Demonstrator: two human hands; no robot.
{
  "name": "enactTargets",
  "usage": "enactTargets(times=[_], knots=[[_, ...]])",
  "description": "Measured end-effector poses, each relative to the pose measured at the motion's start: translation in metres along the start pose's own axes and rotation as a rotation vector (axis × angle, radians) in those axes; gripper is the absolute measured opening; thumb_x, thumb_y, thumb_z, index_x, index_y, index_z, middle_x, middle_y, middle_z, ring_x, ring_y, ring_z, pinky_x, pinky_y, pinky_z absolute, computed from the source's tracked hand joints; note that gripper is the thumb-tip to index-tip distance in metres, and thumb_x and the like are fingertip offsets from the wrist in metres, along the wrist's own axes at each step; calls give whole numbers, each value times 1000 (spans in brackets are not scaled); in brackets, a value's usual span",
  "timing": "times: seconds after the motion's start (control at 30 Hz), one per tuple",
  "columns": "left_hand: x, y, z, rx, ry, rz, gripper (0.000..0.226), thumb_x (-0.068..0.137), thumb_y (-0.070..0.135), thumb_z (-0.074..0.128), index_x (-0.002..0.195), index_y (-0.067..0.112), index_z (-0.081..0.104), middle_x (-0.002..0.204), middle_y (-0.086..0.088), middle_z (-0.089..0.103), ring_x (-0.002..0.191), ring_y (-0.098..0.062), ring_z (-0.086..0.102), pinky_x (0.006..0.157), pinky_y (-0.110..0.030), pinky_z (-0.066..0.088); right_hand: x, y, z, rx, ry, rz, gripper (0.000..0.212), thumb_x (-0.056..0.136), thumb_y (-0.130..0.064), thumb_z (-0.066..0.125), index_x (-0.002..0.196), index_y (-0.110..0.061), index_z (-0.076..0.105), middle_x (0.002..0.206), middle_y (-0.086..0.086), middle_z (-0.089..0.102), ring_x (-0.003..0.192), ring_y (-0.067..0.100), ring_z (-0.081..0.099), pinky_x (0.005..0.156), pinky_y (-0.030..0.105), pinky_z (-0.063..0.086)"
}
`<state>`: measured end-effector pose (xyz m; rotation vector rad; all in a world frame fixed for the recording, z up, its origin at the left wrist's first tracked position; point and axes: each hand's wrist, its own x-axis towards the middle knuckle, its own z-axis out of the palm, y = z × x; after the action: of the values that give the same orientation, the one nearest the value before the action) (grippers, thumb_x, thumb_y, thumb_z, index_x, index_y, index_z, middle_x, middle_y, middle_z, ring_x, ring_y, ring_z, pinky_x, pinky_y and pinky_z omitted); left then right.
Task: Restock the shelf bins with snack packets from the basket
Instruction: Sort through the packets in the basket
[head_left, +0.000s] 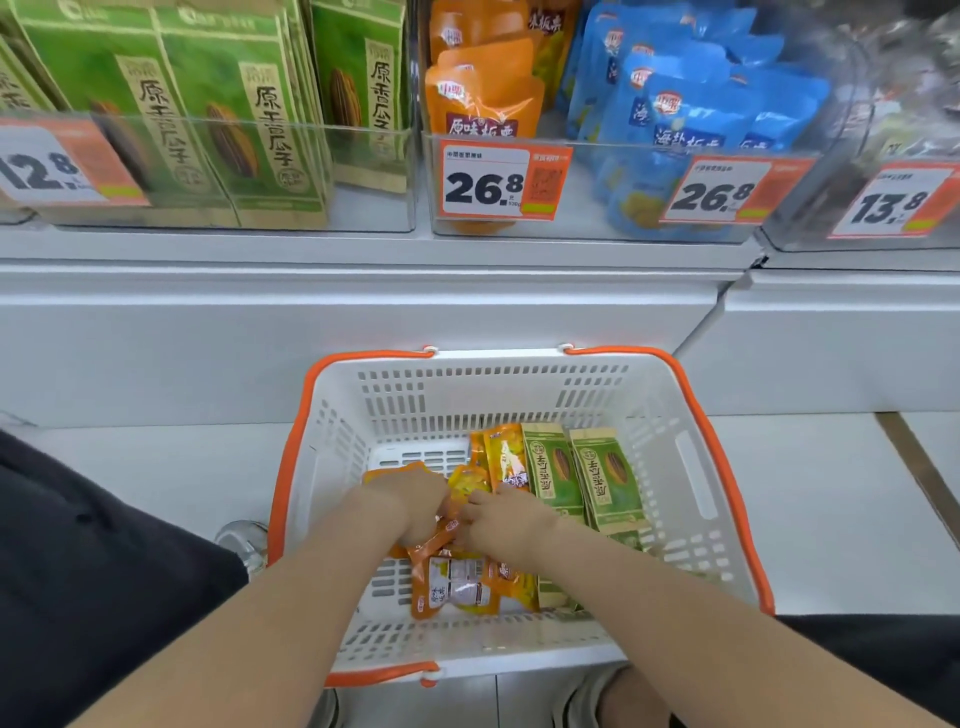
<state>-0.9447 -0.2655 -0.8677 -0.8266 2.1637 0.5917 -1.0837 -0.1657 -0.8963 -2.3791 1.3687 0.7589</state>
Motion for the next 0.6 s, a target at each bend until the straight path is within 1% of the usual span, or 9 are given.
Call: enactTargets(times=[0.03,0.07,0.1,0.17,0.27,0.37,0.43,0.5,0.6], knots=[[-1,-1,-1,-25,20,-9,50,95,-2,46,135,24,62,133,-3,59,116,-27,62,96,-42,56,-5,7,-7,66,-9,35,49,97,0,59,142,-18,50,119,11,64,110,32,60,89,45,49],[-2,-3,-3,-66,52,-17,53,95,-2,47,136,28,61,135,-2,58,118,-26,61,98,-41,55,-10,15,-14,144,-7,85,50,96,3,57,141,-18,47,102,7,66,96,31,64,82,42,51],[-2,-5,-5,-125,86,-20,53,96,-1,48,137,29,60,137,-1,58,118,-24,61,99,-40,55,-15,22,-20,225,4,139,48,95,6,55,136,-17,47,96,5,66,89,30,65,75,39,51],[-2,-8,-9,-280,154,-14,49,96,3,51,138,27,61,135,-2,59,118,-23,60,99,-38,55,-23,37,-30,390,85,251,42,93,7,54,125,-18,50,105,6,69,92,28,66,69,37,52],[-9,-6,-19,-590,266,31,47,88,11,66,135,21,64,132,1,64,120,-19,62,100,-36,55,-34,54,-49,574,336,381,40,94,2,54,123,-25,51,114,2,68,97,23,63,71,37,51],[-23,2,-33,-918,440,183,34,79,17,83,111,23,75,112,7,75,100,-15,74,91,-41,62,-46,63,-70,660,653,451,33,100,-10,50,129,-26,49,114,3,68,98,28,63,77,41,53],[-36,10,-48,-1055,533,298,27,82,20,87,108,24,77,103,5,79,93,-17,77,88,-45,62,-54,64,-87,652,906,460,28,103,-15,46,129,-24,50,117,4,68,98,31,65,78,45,54],[-50,20,-68,-1123,643,370,19,86,21,85,104,22,78,97,2,80,91,-18,77,89,-45,62,-64,63,-108,559,1142,423,28,100,-13,50,127,-18,56,115,3,69,98,30,65,81,44,53],[-69,35,-98,-1112,876,432,10,88,18,82,89,25,76,82,2,76,77,-15,71,76,-36,58,-83,64,-146,367,1368,346,31,86,-8,63,116,-11,64,101,2,66,88,23,59,76,38,47]])
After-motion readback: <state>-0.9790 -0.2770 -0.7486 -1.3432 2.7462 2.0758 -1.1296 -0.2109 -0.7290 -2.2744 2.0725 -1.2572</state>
